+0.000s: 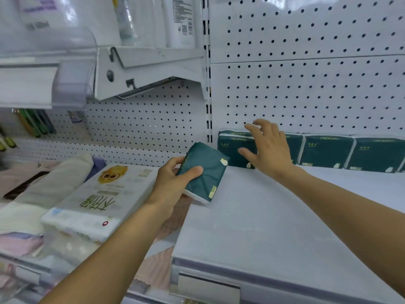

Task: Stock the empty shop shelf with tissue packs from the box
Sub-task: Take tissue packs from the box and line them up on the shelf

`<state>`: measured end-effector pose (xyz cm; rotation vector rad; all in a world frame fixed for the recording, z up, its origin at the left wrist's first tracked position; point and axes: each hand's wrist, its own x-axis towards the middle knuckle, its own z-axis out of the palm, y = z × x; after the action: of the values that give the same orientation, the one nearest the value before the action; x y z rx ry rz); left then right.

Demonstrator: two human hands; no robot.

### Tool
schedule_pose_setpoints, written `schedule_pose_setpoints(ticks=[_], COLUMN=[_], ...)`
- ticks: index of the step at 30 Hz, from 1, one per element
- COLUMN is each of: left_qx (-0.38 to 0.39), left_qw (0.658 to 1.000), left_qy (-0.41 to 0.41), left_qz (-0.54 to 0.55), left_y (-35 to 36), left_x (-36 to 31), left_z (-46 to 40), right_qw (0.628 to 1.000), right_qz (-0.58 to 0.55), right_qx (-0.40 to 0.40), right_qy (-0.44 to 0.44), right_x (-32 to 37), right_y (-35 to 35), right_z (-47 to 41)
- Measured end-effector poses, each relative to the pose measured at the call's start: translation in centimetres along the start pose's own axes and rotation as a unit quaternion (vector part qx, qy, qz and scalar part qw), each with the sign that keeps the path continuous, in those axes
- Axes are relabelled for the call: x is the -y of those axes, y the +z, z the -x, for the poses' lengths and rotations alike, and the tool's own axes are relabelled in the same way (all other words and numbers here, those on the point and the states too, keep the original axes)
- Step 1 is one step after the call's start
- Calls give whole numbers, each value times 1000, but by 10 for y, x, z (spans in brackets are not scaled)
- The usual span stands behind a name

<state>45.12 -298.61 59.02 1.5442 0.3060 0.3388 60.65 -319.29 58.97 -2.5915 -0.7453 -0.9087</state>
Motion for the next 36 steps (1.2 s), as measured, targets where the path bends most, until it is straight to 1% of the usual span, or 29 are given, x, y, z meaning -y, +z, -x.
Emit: schedule_pose_setpoints(ticks=[1,2,3,4,5,6,8,10,12,16,19,21,23,25,28,31,33,34,36], left_qx=[16,35,57,77,92,101,108,126,148,145,163,143,89,39,6,-13,-16,-18,-28], left_qw=[1000,999,997,993,988,982,973,966,960,948,930,913,896,886,882,903,915,916,907], left_qy=[12,28,47,70,94,116,146,158,172,211,245,281,310,304,251,194,177,176,184], left_qz=[-9,-20,-35,-58,-83,-107,-142,-162,-166,-189,-221,-261,-306,-348,-398,-383,-361,-359,-377], left_y=[1,2,5,8,12,15,21,23,26,43,61,71,78,86,98,109,115,117,122], left_x=[-1,-3,-5,-7,-9,-10,-11,-9,-5,2,2,2,3,6,12,19,23,25,27], left_z=[0,1,1,1,2,3,4,4,5,2,-4,-11,-23,-39,-65,-85,-92,-94,-95], right_qw=[995,973,933,894,874,868,874,879,881,900,910,914,919,922,926,934,935,936,944], right_qz=[-97,-218,-335,-408,-437,-446,-448,-452,-449,-411,-392,-380,-365,-350,-331,-304,-301,-297,-278], right_qx=[15,57,116,169,203,216,188,151,139,121,94,74,51,34,25,15,3,-1,-5], right_qy=[22,46,64,69,58,36,12,28,51,77,93,118,143,162,180,188,189,186,178], right_x=[10,19,27,34,38,38,32,21,8,-12,-28,-46,-65,-81,-97,-104,-103,-102,-102], right_y=[-12,-25,-37,-47,-53,-56,-57,-59,-62,-64,-68,-71,-72,-70,-60,-48,-42,-39,-32], right_z=[3,6,11,17,24,31,46,60,71,89,99,102,101,98,87,74,66,62,57])
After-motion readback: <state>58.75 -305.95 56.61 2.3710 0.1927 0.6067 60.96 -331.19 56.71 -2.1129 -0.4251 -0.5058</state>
